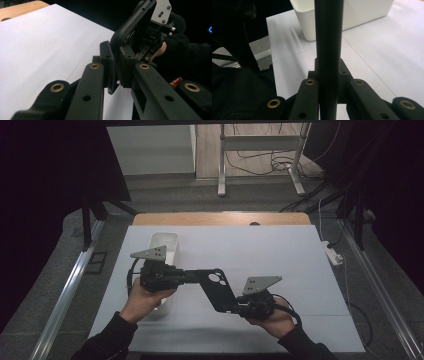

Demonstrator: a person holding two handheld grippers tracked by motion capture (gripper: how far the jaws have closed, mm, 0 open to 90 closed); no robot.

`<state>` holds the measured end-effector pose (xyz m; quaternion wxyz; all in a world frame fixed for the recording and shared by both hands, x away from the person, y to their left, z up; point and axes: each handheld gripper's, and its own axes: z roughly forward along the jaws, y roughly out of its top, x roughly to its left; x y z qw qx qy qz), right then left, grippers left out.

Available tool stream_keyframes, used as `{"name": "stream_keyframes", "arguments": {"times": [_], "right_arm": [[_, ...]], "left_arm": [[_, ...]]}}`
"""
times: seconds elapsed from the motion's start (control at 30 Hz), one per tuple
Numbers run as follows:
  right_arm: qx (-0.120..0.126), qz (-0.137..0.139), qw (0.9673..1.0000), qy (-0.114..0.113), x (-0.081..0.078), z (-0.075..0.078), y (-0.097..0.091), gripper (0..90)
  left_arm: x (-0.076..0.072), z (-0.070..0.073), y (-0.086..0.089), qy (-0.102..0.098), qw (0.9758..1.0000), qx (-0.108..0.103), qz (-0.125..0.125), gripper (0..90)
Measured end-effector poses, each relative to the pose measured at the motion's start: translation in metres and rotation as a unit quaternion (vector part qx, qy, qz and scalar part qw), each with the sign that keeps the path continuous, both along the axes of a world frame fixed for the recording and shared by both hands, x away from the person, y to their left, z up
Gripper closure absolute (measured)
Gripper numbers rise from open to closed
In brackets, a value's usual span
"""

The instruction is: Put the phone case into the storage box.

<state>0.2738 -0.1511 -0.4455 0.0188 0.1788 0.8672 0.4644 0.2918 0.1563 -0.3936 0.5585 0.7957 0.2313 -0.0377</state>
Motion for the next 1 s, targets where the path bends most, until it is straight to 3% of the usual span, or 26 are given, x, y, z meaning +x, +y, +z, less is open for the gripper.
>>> {"name": "stream_keyframes", "arguments": {"times": [0.17,0.37,0.43,0.57,0.8,0.93,1.0], "right_arm": [[-0.010,-0.008,0.9999,-0.003,0.001,-0.001,0.001,76.4],[-0.029,-0.019,0.9994,-0.005,0.000,-0.003,0.007,60.7],[-0.044,-0.026,0.9986,-0.014,-0.001,-0.004,0.008,56.1],[-0.064,-0.040,0.9971,-0.011,-0.001,-0.004,0.007,43.2],[-0.061,-0.070,0.9957,-0.004,0.001,-0.002,-0.002,26.0],[-0.069,-0.080,0.9943,0.012,0.003,-0.003,-0.008,22.0],[-0.074,-0.082,0.9938,0.007,0.003,-0.003,-0.010,19.3]], "left_arm": [[-0.002,0.003,-0.002,-0.002,0.9999,0.004,0.012,83.0],[-0.004,0.005,-0.004,-0.011,0.9996,0.017,0.019,83.0],[-0.004,0.006,-0.004,-0.015,0.9994,0.024,0.022,83.0],[-0.006,0.009,-0.002,-0.025,0.9986,0.034,0.031,83.0],[-0.007,0.013,0.002,-0.034,0.9975,0.048,0.040,82.9],[-0.007,0.015,0.005,-0.039,0.9967,0.054,0.045,82.9],[-0.006,0.016,0.006,-0.038,0.9965,0.057,0.048,82.9]]}}
